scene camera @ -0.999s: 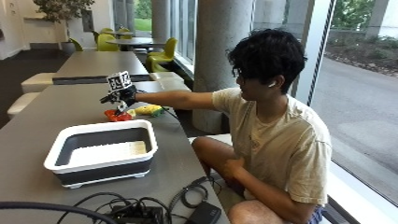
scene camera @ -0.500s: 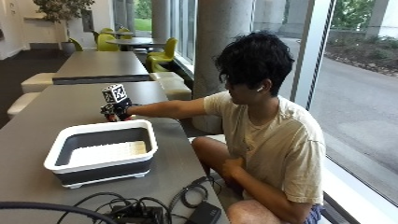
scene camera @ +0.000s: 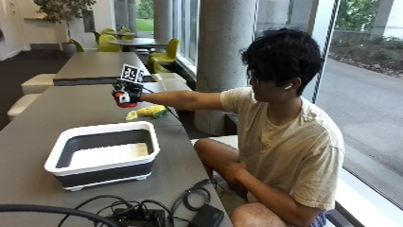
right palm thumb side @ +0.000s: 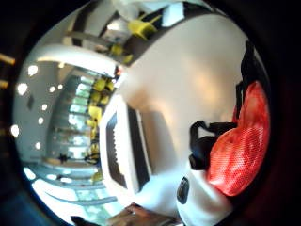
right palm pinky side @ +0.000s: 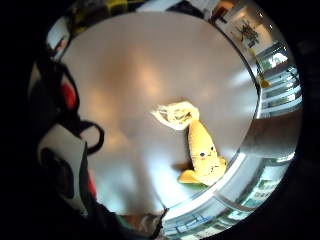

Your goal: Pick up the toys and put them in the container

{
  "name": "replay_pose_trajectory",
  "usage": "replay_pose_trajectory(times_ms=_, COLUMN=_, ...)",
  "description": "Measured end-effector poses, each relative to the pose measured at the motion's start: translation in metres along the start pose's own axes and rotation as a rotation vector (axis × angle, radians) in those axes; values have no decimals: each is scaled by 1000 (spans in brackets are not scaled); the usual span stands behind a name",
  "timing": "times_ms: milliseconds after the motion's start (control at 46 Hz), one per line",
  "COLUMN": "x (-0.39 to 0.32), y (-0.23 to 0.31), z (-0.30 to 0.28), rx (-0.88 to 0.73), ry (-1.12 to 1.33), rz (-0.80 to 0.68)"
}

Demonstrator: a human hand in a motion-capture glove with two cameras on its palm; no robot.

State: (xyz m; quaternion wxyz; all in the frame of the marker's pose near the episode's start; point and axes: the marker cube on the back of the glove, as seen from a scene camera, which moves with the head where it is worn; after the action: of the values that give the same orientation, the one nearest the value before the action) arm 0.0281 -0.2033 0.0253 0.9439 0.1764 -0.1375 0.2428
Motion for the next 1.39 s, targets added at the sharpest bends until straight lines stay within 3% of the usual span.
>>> replay_pose_trajectory(times_ms=152, x=-34, y=13, z=-42, rx=64, ry=-11, rz=-79)
replay_pose_trajectory(times_ms=261, x=-65, y=19, z=-65, rx=102, ry=-117, rz=-220)
replay_pose_trajectory(times_ms=391, x=0, y=-7, z=-99, rx=156, ry=19, rz=-288)
replay_pose_trajectory(times_ms=608, x=-80, y=2, z=-147, rx=210, ry=245, rz=-313)
replay_pose_trajectory(times_ms=717, x=-170, y=22, z=-148, rx=182, ry=6, rz=-381)
replay_pose_trajectory(times_ms=782, x=-193, y=26, z=-153, rx=194, ry=40, rz=-375)
replay_pose_trajectory(times_ms=869, x=-229, y=31, z=-150, rx=178, ry=-6, rz=-478)
replay_pose_trajectory(times_ms=934, x=-243, y=35, z=-147, rx=179, ry=12, rz=-452)
replay_pose_trajectory(times_ms=1086, x=-278, y=39, z=-126, rx=124, ry=-35, rz=-615)
replay_pose_trajectory(times_ms=1391, x=-295, y=41, z=-93, rx=118, ry=-73, rz=-572)
